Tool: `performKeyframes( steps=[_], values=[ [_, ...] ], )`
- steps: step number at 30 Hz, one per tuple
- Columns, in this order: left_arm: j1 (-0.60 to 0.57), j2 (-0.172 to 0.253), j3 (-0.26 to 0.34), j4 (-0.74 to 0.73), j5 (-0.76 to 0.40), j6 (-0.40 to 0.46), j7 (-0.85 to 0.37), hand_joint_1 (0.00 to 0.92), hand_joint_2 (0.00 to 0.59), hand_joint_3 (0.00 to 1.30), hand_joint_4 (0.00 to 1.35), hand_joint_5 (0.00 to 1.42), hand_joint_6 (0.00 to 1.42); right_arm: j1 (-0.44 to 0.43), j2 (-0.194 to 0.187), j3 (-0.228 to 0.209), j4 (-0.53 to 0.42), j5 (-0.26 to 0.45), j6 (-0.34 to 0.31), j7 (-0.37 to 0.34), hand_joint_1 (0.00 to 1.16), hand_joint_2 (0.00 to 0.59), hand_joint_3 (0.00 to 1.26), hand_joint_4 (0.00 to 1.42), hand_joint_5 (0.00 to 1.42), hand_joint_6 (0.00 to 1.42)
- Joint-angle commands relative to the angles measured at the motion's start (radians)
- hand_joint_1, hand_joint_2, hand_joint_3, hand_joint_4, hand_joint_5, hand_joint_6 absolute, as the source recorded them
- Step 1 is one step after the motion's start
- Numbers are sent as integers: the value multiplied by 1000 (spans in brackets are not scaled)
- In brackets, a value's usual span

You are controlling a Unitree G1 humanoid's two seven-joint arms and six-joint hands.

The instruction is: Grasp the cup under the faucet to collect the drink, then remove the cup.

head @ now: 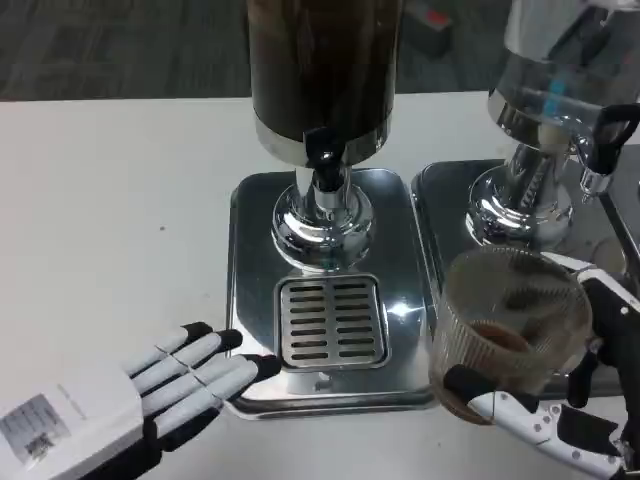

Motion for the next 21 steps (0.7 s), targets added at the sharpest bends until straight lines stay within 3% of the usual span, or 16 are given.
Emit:
performKeyframes(
  steps=[1, 21],
  values=[
    [9, 12, 2, -17, 33, 19, 39, 0, 69, 0, 0, 0, 0, -5, 6, -7, -17, 17, -38, -5, 733, 220, 485, 632, 861, 1224],
    [20, 52, -43, -21, 36, 59, 86, 0, 68, 0, 0, 0, 0, -3, 9, -9, -20, 18, -38, 1, 732, 219, 490, 644, 862, 1230]
  ],
)
